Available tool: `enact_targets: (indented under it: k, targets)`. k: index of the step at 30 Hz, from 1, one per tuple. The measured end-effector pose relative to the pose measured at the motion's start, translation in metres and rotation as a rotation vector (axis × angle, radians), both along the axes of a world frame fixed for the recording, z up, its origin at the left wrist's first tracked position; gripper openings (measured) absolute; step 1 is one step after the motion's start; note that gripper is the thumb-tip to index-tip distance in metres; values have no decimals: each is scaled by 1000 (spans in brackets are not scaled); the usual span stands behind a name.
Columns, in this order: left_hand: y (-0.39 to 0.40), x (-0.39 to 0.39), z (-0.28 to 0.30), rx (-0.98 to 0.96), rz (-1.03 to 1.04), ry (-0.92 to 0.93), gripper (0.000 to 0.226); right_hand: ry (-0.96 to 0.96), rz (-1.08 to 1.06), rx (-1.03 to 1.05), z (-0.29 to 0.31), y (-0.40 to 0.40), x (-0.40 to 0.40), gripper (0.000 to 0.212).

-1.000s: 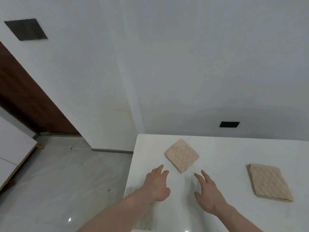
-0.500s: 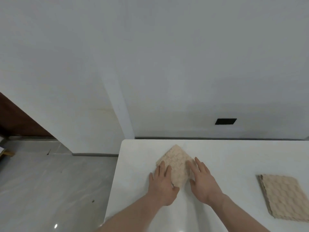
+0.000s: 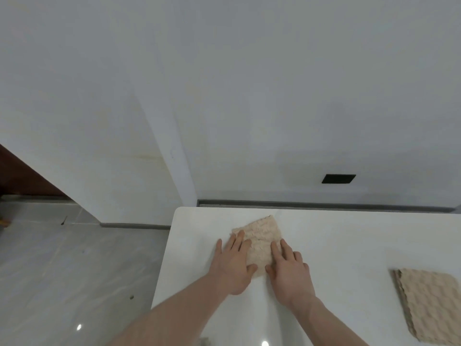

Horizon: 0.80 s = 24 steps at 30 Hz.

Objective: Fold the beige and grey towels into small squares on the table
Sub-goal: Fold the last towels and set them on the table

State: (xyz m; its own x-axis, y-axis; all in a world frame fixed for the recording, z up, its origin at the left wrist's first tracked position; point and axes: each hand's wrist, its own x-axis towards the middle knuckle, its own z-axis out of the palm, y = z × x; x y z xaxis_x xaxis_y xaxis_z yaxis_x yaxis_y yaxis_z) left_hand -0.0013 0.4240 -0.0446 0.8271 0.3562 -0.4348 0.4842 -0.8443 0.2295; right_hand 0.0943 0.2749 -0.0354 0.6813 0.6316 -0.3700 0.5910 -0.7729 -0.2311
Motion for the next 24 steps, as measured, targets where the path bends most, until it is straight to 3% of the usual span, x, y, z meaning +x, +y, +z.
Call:
enact_targets:
  k: [9,17,20,24]
  targets:
    - [30,23,5,38,-133,66,73,-37,-57,-24,2,16,-5,69]
    - [46,52,3,-16,-129,88,75,-81,-47,-36,-3,22,-2,71]
    - [45,44,0,-74,-86,-9,70,-73,-46,-34,-4,21,-1,73]
    - [38,-1,-23,-79,-20,-277,66,-32,-24,43,3,14,5,69]
